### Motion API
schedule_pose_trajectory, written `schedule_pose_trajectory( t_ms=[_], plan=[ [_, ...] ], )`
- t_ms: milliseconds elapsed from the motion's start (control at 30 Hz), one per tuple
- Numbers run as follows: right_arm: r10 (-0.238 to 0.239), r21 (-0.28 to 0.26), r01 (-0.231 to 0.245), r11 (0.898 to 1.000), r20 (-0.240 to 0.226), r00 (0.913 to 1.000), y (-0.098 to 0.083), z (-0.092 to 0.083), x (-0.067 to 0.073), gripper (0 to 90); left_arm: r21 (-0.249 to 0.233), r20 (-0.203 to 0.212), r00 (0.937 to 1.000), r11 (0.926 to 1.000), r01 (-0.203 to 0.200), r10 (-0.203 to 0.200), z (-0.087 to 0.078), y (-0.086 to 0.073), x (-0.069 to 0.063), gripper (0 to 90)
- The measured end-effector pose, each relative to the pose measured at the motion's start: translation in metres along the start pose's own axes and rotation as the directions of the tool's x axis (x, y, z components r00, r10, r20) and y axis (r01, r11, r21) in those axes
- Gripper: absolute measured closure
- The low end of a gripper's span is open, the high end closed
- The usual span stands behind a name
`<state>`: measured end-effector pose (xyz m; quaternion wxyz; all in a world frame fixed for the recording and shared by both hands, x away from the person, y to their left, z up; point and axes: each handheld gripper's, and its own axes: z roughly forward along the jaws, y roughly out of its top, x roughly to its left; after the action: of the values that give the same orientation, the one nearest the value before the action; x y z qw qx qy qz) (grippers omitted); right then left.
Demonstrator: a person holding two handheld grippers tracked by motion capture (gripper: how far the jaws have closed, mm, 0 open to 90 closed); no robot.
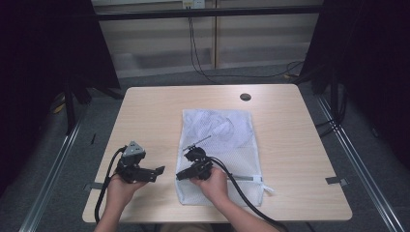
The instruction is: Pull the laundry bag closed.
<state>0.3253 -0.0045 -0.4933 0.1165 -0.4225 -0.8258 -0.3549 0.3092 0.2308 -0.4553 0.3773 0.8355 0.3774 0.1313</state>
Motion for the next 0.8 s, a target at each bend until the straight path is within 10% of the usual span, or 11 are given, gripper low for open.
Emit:
schedule_pose_trajectory(
  t_ms=[800],
  plan=[
    [0.046, -0.029, -0.048, 0.998, -0.047, 0.9978, 0.002, -0.015, -0.001, 86.4, 0.010, 0.068, 0.9975, 0.9998, 0.015, -0.016, 0.003, 0.001, -0.004, 8.0]
  ],
)
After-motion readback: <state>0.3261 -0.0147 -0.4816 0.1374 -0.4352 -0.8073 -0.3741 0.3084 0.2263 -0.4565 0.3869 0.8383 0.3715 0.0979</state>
